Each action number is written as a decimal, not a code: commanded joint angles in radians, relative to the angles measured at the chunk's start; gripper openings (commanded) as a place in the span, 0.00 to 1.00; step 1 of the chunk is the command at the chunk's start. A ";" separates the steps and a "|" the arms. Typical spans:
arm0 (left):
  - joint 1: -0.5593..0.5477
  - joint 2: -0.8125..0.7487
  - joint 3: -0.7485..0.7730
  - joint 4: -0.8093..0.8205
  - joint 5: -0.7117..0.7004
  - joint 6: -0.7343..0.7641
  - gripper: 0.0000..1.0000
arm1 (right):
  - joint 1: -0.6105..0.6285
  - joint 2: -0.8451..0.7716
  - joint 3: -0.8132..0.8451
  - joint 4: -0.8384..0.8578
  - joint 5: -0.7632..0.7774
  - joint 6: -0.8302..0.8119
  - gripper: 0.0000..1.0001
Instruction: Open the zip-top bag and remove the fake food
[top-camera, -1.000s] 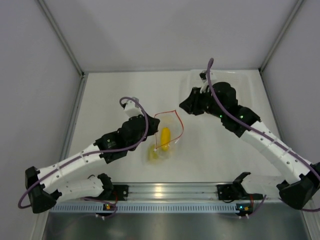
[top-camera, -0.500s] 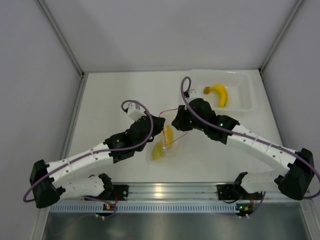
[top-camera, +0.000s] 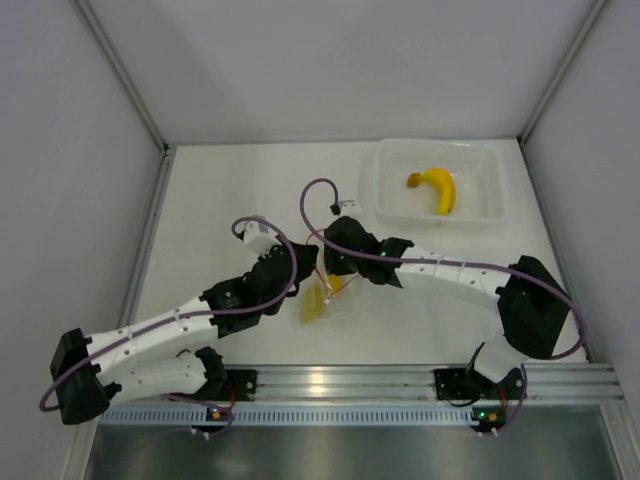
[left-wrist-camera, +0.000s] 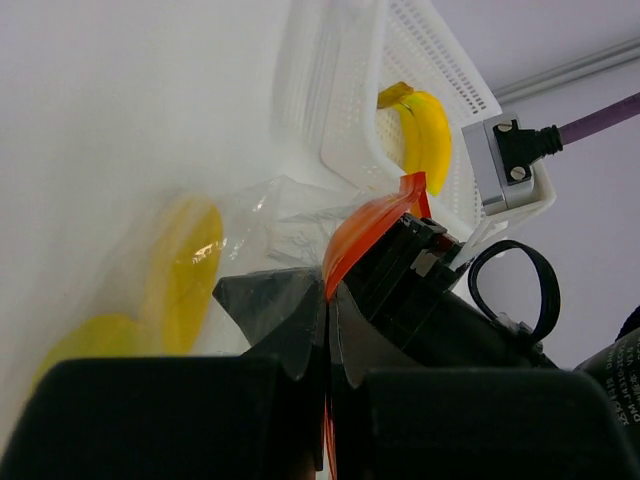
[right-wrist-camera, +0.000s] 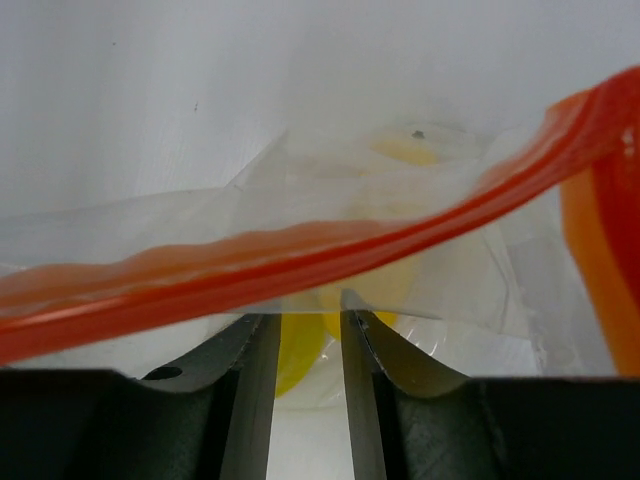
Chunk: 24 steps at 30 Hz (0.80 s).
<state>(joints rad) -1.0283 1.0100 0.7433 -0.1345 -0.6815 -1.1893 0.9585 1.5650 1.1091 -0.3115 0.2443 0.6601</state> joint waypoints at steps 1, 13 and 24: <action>-0.003 -0.043 -0.027 0.036 -0.038 -0.015 0.00 | 0.028 0.039 0.012 0.143 0.090 0.059 0.31; -0.001 -0.129 -0.071 -0.026 -0.096 0.031 0.00 | 0.040 0.254 0.139 0.051 0.179 0.012 0.40; 0.008 -0.197 -0.102 -0.103 -0.124 0.045 0.00 | 0.042 0.405 0.209 -0.001 0.087 -0.027 0.54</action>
<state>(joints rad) -1.0256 0.8482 0.6445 -0.2104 -0.7654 -1.1534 0.9878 1.9236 1.2903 -0.2745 0.3527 0.6460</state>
